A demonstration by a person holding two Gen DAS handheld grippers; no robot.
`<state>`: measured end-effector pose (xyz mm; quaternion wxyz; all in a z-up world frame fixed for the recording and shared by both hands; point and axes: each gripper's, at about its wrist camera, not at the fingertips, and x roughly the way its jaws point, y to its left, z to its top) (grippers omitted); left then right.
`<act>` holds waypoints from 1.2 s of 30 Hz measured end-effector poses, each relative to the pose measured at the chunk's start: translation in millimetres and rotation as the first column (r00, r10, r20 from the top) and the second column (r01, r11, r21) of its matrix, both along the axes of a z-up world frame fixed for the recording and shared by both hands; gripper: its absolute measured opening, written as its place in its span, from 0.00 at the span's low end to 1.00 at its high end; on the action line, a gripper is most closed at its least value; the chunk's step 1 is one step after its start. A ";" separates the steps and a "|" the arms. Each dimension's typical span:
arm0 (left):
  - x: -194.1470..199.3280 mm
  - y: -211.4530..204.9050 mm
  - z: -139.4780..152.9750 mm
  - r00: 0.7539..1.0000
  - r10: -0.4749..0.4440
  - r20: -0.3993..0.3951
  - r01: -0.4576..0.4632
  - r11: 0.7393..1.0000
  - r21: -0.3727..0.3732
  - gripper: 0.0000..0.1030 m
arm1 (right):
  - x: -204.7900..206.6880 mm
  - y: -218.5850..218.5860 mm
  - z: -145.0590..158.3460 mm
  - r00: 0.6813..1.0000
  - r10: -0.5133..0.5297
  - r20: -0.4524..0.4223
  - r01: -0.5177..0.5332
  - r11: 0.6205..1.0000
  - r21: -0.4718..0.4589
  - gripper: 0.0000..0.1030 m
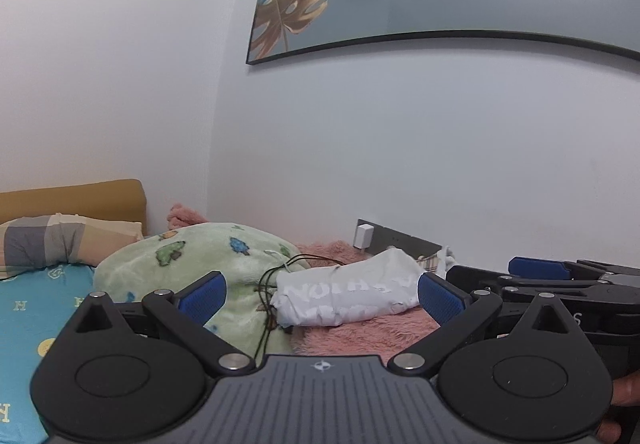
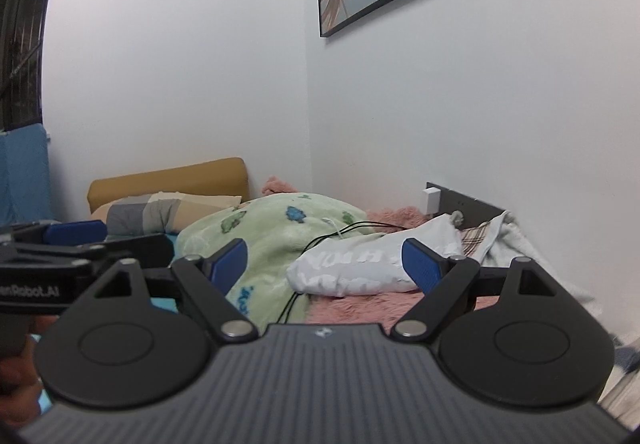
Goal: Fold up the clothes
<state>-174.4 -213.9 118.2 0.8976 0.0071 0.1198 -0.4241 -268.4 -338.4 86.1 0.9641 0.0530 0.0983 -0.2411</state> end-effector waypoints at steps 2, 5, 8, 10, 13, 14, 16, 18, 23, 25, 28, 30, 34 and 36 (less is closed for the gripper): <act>3.3 4.0 -4.0 1.000 0.014 0.008 -0.014 1.000 0.002 1.00 | 3.9 2.8 -3.8 1.000 -0.009 0.007 0.010 1.000 -0.009 0.83; 7.4 8.3 -7.9 1.000 0.015 0.009 -0.015 1.000 -0.004 1.00 | 8.9 5.9 -9.2 1.000 -0.019 0.009 0.019 1.000 -0.022 0.83; 10.0 9.2 -12.2 1.000 0.017 0.011 -0.017 1.000 -0.004 1.00 | 12.9 6.0 -15.3 1.000 -0.030 -0.002 0.030 0.999 -0.018 0.83; 12.3 10.5 -15.0 1.000 0.011 0.000 -0.011 1.000 -0.013 1.00 | 14.3 5.4 -19.2 0.999 -0.039 -0.010 0.038 0.999 -0.010 0.83; 15.9 13.7 -18.9 0.999 0.035 -0.010 -0.036 0.999 -0.037 1.00 | 14.8 2.8 -22.3 0.998 -0.057 -0.011 0.057 0.998 0.005 0.83; 16.9 15.1 -19.5 0.999 0.039 -0.015 -0.040 0.998 -0.045 1.00 | 15.0 1.9 -23.2 0.998 -0.061 -0.012 0.061 0.998 0.011 0.83; 18.6 17.2 -19.7 0.999 0.041 -0.022 -0.042 0.998 -0.050 1.00 | 15.9 0.4 -25.1 0.998 -0.068 -0.015 0.068 0.997 0.019 0.83; 18.5 17.2 -19.0 0.999 0.049 -0.017 -0.050 0.998 -0.045 1.00 | 17.2 -0.4 -26.9 0.997 -0.070 -0.020 0.071 0.997 0.024 0.83; 15.7 13.2 -18.4 0.998 0.056 -0.006 -0.056 0.998 -0.020 1.00 | 19.8 -0.1 -29.2 0.997 -0.067 -0.026 0.068 0.997 0.030 0.83; 15.0 11.5 -19.0 0.998 0.057 -0.006 -0.057 0.998 -0.008 1.00 | 19.8 -0.4 -29.2 0.997 -0.066 -0.027 0.067 0.997 0.033 0.83; 13.7 10.6 -19.0 0.998 0.067 -0.002 -0.067 0.998 0.002 1.00 | 18.6 0.0 -28.5 0.997 -0.068 -0.028 0.069 0.997 0.033 0.83; 13.3 10.5 -19.0 0.998 0.066 0.000 -0.066 0.998 0.005 1.00 | 18.1 0.2 -27.9 0.997 -0.067 -0.031 0.068 0.997 0.033 0.83; 13.2 12.5 -17.5 0.997 0.076 -0.003 -0.075 0.997 0.004 1.00 | 17.3 1.1 -26.8 0.997 -0.067 -0.033 0.069 0.997 0.038 0.83; 12.6 14.2 -16.4 0.996 0.089 0.005 -0.089 0.996 0.003 1.00 | 16.5 1.9 -26.0 0.997 -0.066 -0.033 0.068 0.997 0.038 0.83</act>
